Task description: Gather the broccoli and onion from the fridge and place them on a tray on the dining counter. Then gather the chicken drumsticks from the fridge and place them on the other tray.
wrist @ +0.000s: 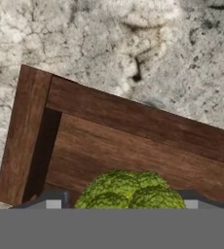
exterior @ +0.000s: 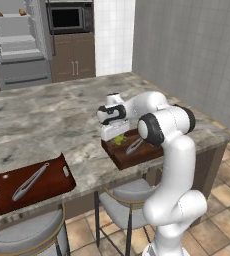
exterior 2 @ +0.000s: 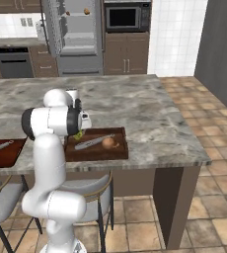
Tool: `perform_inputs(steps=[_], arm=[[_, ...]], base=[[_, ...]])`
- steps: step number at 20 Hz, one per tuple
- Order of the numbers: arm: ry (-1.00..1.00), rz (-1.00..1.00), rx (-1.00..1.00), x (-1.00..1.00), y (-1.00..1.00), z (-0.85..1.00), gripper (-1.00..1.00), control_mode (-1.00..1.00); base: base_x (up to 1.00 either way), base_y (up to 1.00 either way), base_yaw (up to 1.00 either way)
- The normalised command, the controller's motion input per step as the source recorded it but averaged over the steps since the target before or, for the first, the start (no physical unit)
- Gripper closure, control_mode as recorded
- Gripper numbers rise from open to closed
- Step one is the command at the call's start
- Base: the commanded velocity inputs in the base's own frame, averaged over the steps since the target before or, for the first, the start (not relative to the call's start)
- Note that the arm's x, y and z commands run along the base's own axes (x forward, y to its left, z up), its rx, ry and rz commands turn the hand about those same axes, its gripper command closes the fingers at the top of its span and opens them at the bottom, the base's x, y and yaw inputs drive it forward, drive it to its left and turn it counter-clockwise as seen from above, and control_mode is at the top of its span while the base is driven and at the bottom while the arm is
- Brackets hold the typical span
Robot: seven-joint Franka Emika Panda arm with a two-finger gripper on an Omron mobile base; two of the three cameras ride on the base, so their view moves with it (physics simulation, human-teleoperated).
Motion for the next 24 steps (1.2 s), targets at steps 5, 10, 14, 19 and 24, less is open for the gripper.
perform_inputs(steps=[5,10,14,19,24], arm=[[0.00,0.00,0.01,-0.02,0.00,0.04,-1.00,-1.00],[0.00,0.00,0.00,-0.13,-0.06,0.11,-1.00,-1.00],[0.00,-0.02,0.03,-0.33,-0.19,0.41,-1.00,-1.00],[-0.03,-0.05,0.01,-0.17,-0.09,0.44,-1.00,-1.00],[0.00,-0.08,0.00,-0.68,0.05,0.92,-1.00,-1.00]], base=[[0.00,0.00,0.00],[0.00,0.00,0.00],[0.00,0.00,0.00],[0.00,0.00,0.00],[0.00,0.00,0.00]])
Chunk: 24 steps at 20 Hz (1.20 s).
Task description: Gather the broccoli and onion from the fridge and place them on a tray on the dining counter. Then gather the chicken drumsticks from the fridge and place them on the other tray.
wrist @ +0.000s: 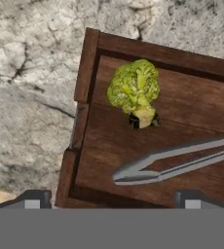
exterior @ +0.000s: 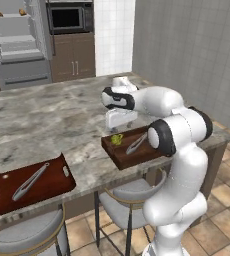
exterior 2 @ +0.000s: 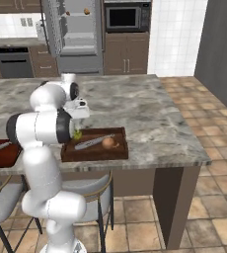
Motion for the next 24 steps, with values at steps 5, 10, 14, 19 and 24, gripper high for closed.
perform_inputs(steps=[5,10,14,19,24], arm=[[-0.02,-0.20,0.01,-1.00,-0.01,0.57,-1.00,-1.00],[-0.14,-0.18,0.00,-1.00,-0.35,0.10,-1.00,-1.00],[-0.18,-0.22,-0.03,-1.00,-0.31,0.25,-1.00,-1.00],[-0.16,-0.23,-0.04,-1.00,-0.18,0.53,-1.00,-1.00],[-0.20,-0.13,-0.02,-0.95,0.00,0.55,-1.00,-1.00]], base=[[0.00,0.00,0.00],[0.00,0.00,0.00],[0.00,0.00,0.00],[0.00,0.00,0.00],[0.00,0.00,0.00]])
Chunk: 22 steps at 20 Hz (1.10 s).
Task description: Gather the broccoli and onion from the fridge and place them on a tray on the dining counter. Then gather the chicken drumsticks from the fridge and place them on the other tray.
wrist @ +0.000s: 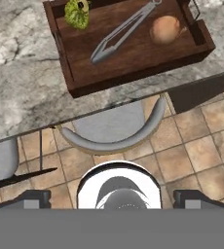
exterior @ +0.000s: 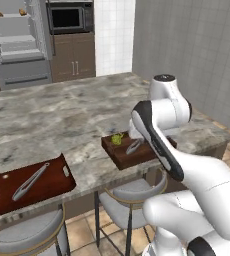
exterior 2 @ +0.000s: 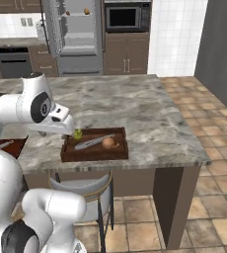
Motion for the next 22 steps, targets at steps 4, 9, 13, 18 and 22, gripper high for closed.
perform_inputs(steps=[4,9,13,18,22], arm=[[0.00,0.00,0.00,0.00,-0.01,0.00,-1.00,-1.00],[0.00,0.00,0.00,0.00,0.00,0.00,-1.00,1.00],[0.00,0.00,0.00,0.00,0.00,0.00,-1.00,1.00],[0.00,0.00,0.00,0.00,0.00,0.00,-1.00,1.00],[0.00,0.00,0.00,0.00,0.00,0.00,-1.00,1.00]], base=[[0.00,0.00,0.00],[0.00,-0.11,0.01],[0.00,-1.00,0.12],[-0.13,-1.00,0.07],[-0.15,-1.00,0.00]])
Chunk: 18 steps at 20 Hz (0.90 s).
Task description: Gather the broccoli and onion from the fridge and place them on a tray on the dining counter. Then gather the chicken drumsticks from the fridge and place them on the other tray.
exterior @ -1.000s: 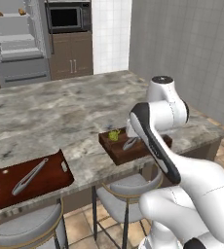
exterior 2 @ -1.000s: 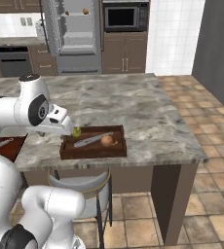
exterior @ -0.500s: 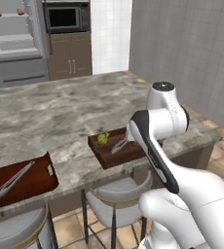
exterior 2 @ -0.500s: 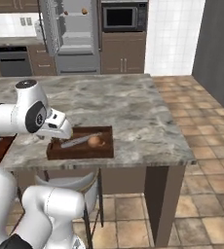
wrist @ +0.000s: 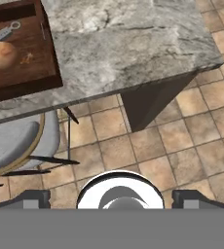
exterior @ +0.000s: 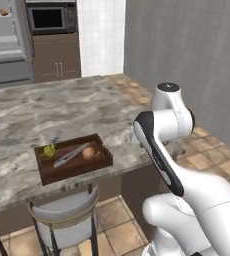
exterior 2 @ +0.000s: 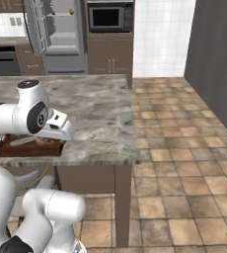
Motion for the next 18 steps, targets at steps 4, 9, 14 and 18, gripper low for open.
perform_inputs(steps=[4,9,14,18], arm=[[0.00,0.00,0.00,0.00,0.00,0.00,-1.00,1.00],[0.00,0.00,0.00,0.00,0.00,0.00,-1.00,1.00],[0.00,0.00,0.00,0.00,0.00,0.00,-1.00,1.00],[0.00,0.00,0.00,0.00,0.00,0.00,-1.00,1.00]], base=[[0.01,-1.00,0.00],[0.31,-1.00,0.05],[0.47,-1.00,0.10],[0.74,-1.00,0.15]])
